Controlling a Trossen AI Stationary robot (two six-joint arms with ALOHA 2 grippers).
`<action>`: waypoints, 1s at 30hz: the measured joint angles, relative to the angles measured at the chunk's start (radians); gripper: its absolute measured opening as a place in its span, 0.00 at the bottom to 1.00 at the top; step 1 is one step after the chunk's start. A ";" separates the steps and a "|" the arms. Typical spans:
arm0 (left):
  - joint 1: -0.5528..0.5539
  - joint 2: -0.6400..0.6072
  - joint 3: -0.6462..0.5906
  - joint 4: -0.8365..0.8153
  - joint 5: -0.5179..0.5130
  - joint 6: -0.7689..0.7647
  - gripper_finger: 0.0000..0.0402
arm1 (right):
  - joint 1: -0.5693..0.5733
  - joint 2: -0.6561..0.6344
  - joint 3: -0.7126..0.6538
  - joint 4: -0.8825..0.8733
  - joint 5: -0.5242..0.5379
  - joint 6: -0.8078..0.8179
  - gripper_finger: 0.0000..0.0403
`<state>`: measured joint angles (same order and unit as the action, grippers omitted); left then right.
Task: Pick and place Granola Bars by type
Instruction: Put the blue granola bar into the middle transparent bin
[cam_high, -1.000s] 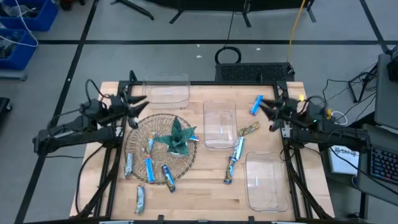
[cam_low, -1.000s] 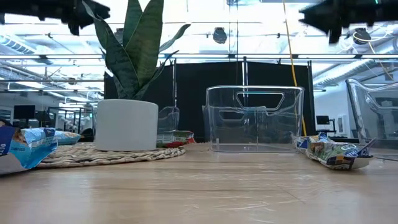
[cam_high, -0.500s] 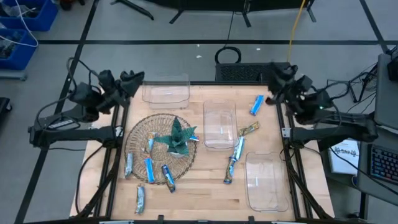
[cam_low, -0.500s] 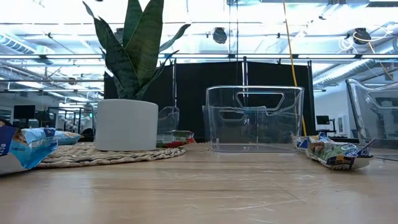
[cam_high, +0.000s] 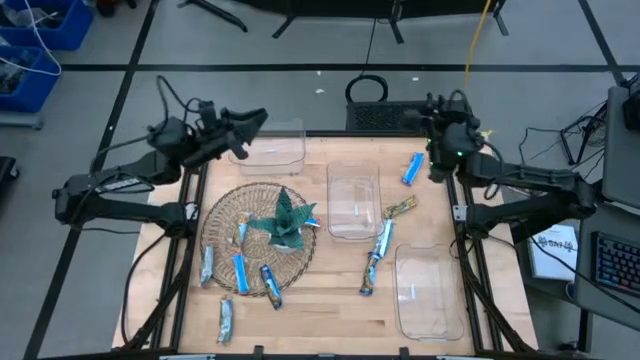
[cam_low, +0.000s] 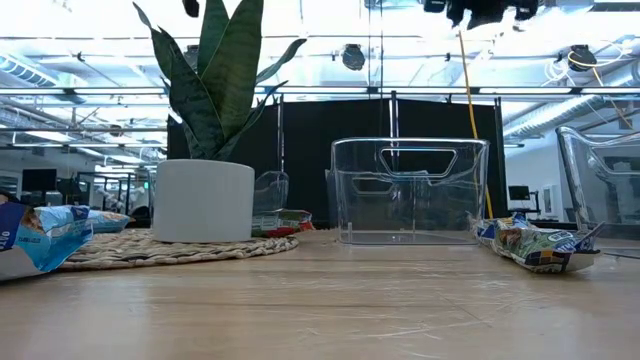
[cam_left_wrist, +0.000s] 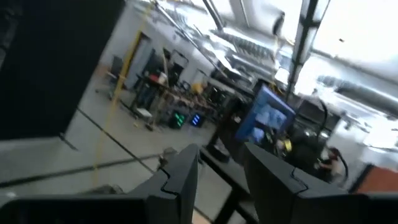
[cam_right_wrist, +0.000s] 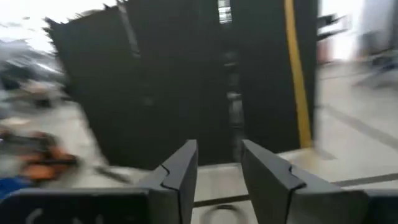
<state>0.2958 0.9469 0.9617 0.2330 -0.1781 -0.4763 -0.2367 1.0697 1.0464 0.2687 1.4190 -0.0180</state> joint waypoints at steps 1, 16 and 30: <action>0.000 0.005 0.000 0.000 0.018 -0.004 0.33 | 0.000 0.024 0.032 0.014 0.049 -0.046 0.28; 0.000 0.014 0.000 0.001 0.217 -0.067 0.33 | -0.090 0.202 0.163 0.465 0.151 -0.711 0.39; -0.001 0.014 -0.001 -0.027 0.372 -0.015 0.33 | -0.046 0.307 0.036 0.390 -0.141 -0.620 0.48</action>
<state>0.2951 0.9611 0.9611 0.2061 0.1940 -0.4911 -0.2832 1.3772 1.0821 0.6588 1.2777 -0.6381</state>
